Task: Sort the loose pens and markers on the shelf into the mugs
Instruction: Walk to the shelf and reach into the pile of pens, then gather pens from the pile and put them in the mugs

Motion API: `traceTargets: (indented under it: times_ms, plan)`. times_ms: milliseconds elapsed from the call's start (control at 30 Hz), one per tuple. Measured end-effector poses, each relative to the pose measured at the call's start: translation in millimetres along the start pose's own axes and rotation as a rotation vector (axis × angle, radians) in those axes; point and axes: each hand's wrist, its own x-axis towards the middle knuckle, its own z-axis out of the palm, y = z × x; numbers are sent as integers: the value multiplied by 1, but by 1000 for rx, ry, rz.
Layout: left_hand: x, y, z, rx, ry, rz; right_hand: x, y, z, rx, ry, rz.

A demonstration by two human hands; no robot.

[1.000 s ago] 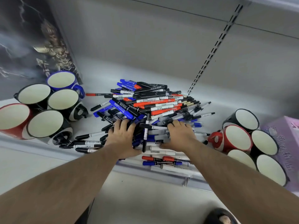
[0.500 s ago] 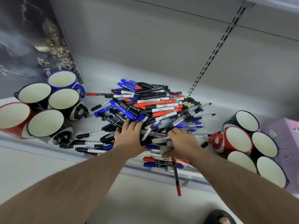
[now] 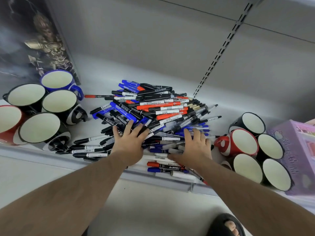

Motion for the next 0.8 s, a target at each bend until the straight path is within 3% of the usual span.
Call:
traceTargets:
  times_ms: [100, 300, 433, 600, 800]
  plan:
    - [-9, 2, 9, 132, 22, 75, -21, 5, 1, -16, 32, 34]
    - [-8, -1, 12, 82, -46, 80, -45, 5, 38, 188, -192, 113]
    - [-1, -8, 5, 150, -99, 43, -18, 1, 41, 189, -206, 9]
    - [5, -16, -3, 264, -153, 57, 3, 5, 25, -59, -93, -172]
    - [5, -13, -4, 291, -140, 40, 15, 30, 22, -124, -153, -364]
